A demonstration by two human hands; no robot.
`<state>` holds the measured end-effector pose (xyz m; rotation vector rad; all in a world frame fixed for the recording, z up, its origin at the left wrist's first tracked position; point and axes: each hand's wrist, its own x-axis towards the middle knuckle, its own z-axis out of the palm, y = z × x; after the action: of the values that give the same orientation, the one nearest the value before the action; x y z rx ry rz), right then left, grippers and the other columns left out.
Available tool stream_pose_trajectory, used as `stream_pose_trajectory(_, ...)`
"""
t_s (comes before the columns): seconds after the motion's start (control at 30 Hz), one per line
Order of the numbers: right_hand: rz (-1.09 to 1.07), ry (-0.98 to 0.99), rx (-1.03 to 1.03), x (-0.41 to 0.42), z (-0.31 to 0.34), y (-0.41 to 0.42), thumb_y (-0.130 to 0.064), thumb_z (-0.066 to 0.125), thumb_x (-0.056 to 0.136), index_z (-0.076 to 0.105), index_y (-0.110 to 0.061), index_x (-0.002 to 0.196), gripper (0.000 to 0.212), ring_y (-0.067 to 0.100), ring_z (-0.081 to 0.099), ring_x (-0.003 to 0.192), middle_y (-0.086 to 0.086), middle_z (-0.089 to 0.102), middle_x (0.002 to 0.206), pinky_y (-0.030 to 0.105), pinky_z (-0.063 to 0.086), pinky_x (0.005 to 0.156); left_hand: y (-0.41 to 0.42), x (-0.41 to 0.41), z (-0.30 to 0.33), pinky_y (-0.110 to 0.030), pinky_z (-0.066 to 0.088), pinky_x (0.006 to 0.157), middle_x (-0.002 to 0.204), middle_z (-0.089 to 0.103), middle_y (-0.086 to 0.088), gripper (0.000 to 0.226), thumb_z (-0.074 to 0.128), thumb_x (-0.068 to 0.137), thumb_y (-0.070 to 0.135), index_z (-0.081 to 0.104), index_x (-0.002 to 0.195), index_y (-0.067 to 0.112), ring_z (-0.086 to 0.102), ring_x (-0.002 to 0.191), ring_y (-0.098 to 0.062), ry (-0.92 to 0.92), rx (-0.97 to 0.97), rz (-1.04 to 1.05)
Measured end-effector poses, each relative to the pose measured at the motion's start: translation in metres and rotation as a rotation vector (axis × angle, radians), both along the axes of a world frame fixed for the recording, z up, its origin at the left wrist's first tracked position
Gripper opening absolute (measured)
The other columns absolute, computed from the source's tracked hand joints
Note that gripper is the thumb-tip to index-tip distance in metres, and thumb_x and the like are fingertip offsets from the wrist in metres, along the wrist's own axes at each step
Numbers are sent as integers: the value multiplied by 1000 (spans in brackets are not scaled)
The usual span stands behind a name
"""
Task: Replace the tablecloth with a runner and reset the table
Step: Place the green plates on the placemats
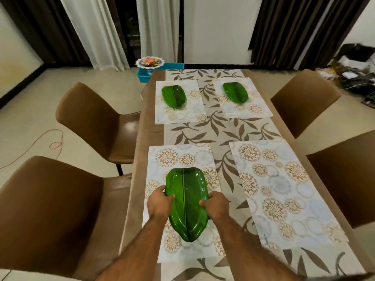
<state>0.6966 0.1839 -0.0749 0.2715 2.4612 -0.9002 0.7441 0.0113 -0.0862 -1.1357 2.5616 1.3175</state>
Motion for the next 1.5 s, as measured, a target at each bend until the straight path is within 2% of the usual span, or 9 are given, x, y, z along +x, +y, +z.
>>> stream_pose_trajectory(0.27,33,-65,107,-34,-24,-18,-32,72,85,69,-10,106,31,23,68,90,7,72,102,25,49,73,-7,-28,-31,-33,54,80,108,74,-4,41,77,81,23,66,119,14,69,94,-24,-15,-4,49)
stream_pose_trajectory(0.43,8,-48,167,-44,-34,-28,-32,72,86,65,-8,116,40,26,64,103,10,68,115,30,51,85,-10,-37,-37,-30,52,76,103,72,-1,32,73,85,25,69,116,19,67,90,-21,-34,-96,-28)
stream_pose_trajectory(0.57,-10,-107,258,-46,-34,-32,-41,62,93,48,-8,137,56,26,49,129,10,50,141,29,41,102,-10,-36,-35,-32,50,76,110,63,-3,35,70,87,31,65,122,25,64,92,-22,-106,-191,-61)
stream_pose_trajectory(0.67,12,-118,262,-46,-33,-31,-43,58,96,40,-6,143,62,25,42,136,11,43,148,29,37,106,-7,-34,-31,-34,50,78,109,63,-4,36,70,88,30,65,123,22,63,94,-22,-100,-218,-57)
stream_pose_trajectory(0.73,55,-87,252,-46,-30,-26,-41,62,93,47,-8,138,58,26,49,129,11,51,142,29,41,102,-3,-34,-27,-35,51,79,107,62,-5,35,70,88,28,66,121,20,62,93,-23,-79,-206,-41)
stream_pose_trajectory(0.83,71,-20,239,-50,-19,-15,-35,74,85,66,-10,116,42,24,65,103,8,69,115,27,51,81,6,-37,-19,-36,51,83,105,60,-6,35,70,88,28,65,121,17,61,93,-23,-45,-194,-45)
stream_pose_trajectory(0.97,18,-6,256,-69,1,26,-26,73,86,69,-9,106,26,22,67,90,7,72,105,23,48,69,43,-55,-7,-34,51,87,113,65,-7,44,74,85,28,62,125,13,63,98,-21,44,-119,-71)
stream_pose_trajectory(1.27,-78,75,353,-115,6,195,-23,61,86,70,-10,94,17,29,67,94,11,71,100,27,49,73,193,-117,9,-25,47,72,99,74,-5,30,76,81,18,71,111,14,69,88,-23,150,72,-251)
stream_pose_trajectory(1.5,-51,48,366,-140,-20,295,-24,63,86,70,-12,96,16,27,66,96,8,70,100,26,47,73,288,-146,-14,-32,55,80,103,74,-3,31,75,82,24,71,112,18,69,88,-20,74,106,-255)
